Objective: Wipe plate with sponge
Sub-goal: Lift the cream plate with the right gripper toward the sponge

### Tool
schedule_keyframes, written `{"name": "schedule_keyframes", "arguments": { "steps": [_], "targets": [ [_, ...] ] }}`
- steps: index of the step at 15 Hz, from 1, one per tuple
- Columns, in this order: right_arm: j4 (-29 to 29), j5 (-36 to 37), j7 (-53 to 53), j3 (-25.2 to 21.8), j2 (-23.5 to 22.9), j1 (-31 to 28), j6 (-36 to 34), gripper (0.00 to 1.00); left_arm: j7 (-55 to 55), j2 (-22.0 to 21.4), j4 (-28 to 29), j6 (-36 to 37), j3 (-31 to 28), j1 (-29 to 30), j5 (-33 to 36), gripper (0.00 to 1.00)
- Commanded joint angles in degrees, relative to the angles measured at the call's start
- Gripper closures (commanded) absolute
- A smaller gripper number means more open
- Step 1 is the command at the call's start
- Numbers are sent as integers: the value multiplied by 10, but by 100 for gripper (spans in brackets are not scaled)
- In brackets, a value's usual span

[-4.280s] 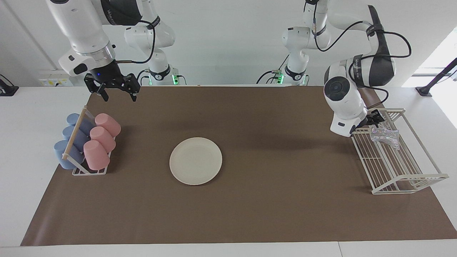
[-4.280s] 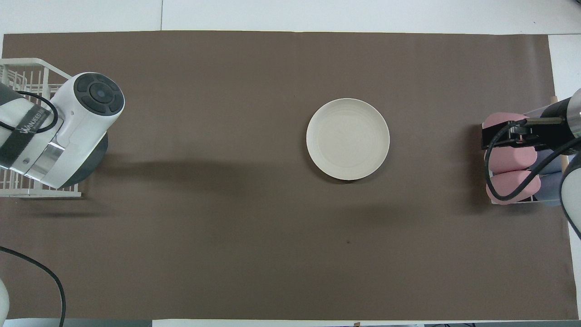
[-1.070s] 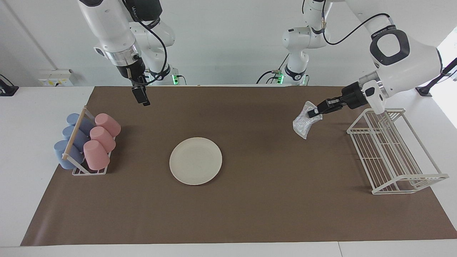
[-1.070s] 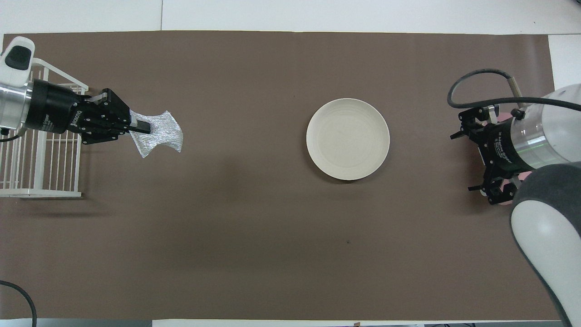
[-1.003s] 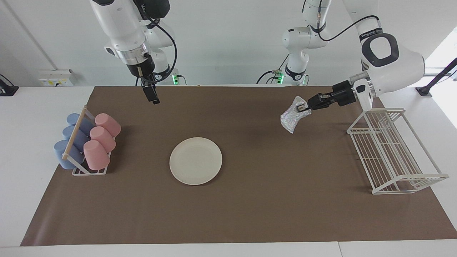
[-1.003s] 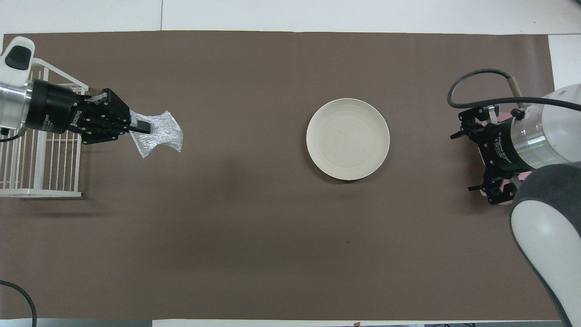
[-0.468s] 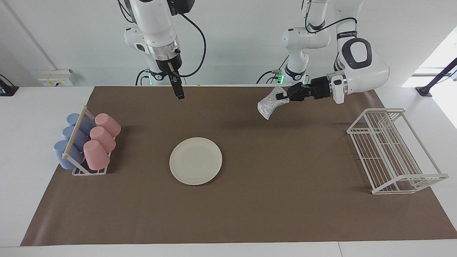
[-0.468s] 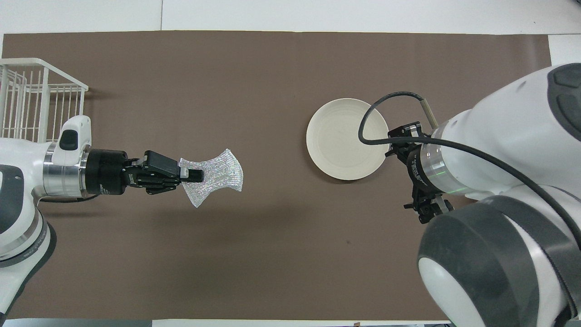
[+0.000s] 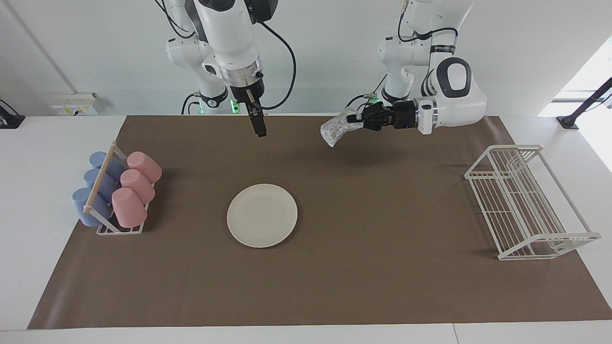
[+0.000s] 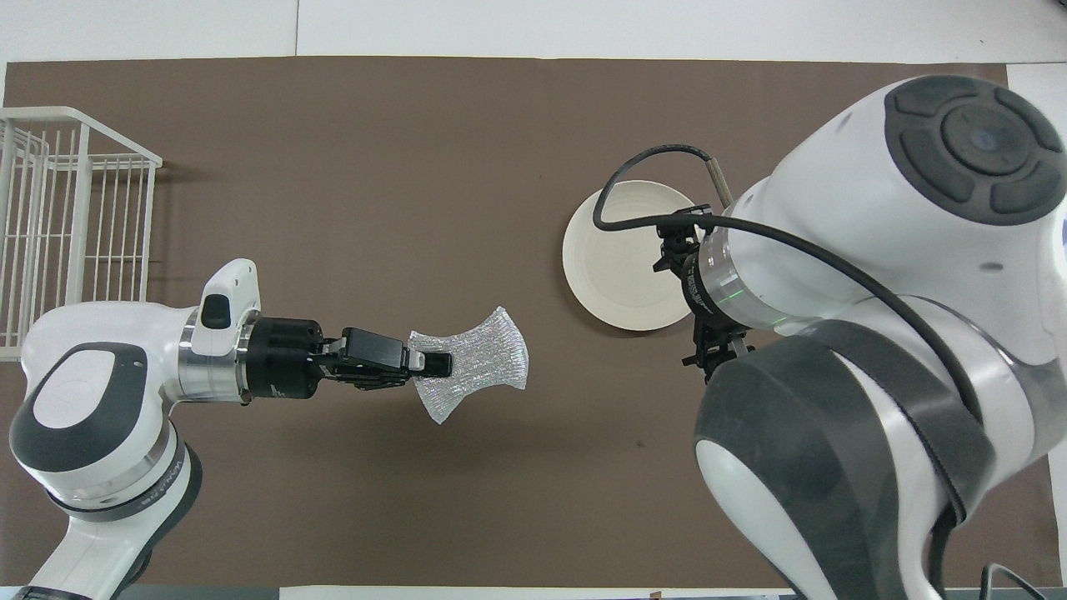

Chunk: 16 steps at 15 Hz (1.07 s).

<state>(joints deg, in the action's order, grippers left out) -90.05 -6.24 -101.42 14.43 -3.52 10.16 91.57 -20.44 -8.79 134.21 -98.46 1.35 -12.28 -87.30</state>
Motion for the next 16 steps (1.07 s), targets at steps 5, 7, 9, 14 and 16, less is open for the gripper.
{"name": "schedule_keyframes", "arguments": {
  "steps": [5,7,9,14,16],
  "targets": [
    [29,3,-84,2,-27,73,5,0,-25,-15,22,-71,-5,-64,-80,100],
    [27,2,-110,2,-32,96,19,0,-25,-15,22,-72,-5,-64,-80,100],
    [18,-6,-118,2,-32,97,39,0,-25,-15,22,-76,-4,-72,-80,100],
    [1,-19,-146,3,-32,118,95,0,-25,-15,21,-81,-4,-73,-93,100],
    [-27,-18,-146,3,-23,120,111,0,-25,-14,21,-85,-4,-73,-94,100]
  ]
}}
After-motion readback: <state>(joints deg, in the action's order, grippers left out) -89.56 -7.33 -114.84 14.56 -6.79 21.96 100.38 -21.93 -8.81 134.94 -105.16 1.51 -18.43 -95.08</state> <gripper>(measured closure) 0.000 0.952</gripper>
